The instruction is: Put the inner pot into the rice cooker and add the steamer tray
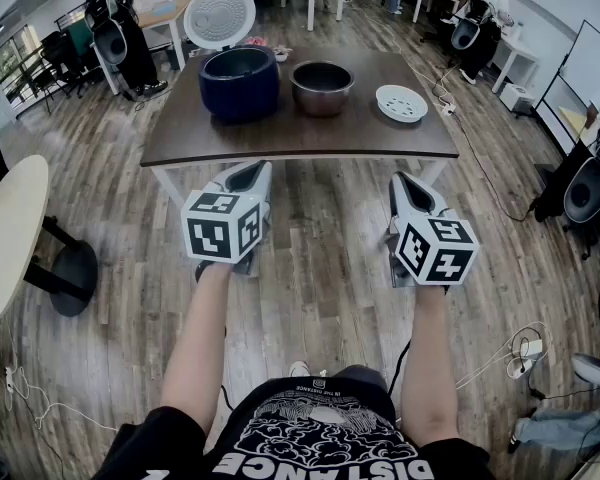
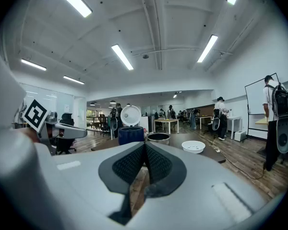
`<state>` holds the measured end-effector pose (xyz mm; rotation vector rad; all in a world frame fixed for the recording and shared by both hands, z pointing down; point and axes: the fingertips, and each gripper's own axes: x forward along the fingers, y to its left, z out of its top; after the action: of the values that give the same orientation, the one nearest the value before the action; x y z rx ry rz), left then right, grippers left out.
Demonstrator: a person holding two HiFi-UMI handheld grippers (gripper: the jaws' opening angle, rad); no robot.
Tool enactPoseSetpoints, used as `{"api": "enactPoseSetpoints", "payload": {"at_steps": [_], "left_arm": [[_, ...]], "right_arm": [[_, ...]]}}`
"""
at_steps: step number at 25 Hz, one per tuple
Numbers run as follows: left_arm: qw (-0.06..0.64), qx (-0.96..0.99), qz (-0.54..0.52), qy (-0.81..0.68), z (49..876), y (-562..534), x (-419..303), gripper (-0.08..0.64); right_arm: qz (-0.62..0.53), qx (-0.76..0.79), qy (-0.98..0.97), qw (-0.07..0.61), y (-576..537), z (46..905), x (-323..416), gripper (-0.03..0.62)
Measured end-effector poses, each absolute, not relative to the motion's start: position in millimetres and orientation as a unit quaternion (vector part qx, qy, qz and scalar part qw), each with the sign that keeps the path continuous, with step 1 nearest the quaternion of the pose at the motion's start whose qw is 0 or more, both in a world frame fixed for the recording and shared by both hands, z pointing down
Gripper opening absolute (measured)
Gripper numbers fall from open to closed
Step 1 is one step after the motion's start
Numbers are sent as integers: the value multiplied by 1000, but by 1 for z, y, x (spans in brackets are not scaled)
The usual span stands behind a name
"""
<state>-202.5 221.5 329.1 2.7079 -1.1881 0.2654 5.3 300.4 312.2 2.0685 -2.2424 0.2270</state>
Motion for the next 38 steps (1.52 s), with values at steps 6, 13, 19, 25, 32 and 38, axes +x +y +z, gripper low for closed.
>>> {"api": "enactPoseSetpoints", "payload": {"at_steps": [6, 13, 19, 25, 32, 38], "left_arm": [[90, 912, 90, -391, 333, 215, -202, 0], [95, 916, 83, -380, 336, 208, -196, 22], [102, 915, 82, -383, 337, 197, -201, 60], [98, 911, 96, -388, 344, 189, -190, 112], [104, 901, 103, -408, 355, 160, -174, 180], [108, 890, 108, -430, 357, 121, -142, 226]], "right_arm": [[77, 679, -729, 48, 294, 315, 2, 3], [80, 679, -728, 47, 288, 319, 1, 49], [83, 681, -727, 45, 278, 318, 0, 98], [92, 675, -731, 42, 267, 326, 11, 165], [104, 655, -747, 40, 232, 339, 28, 230], [114, 635, -764, 31, 189, 342, 60, 267]]}}
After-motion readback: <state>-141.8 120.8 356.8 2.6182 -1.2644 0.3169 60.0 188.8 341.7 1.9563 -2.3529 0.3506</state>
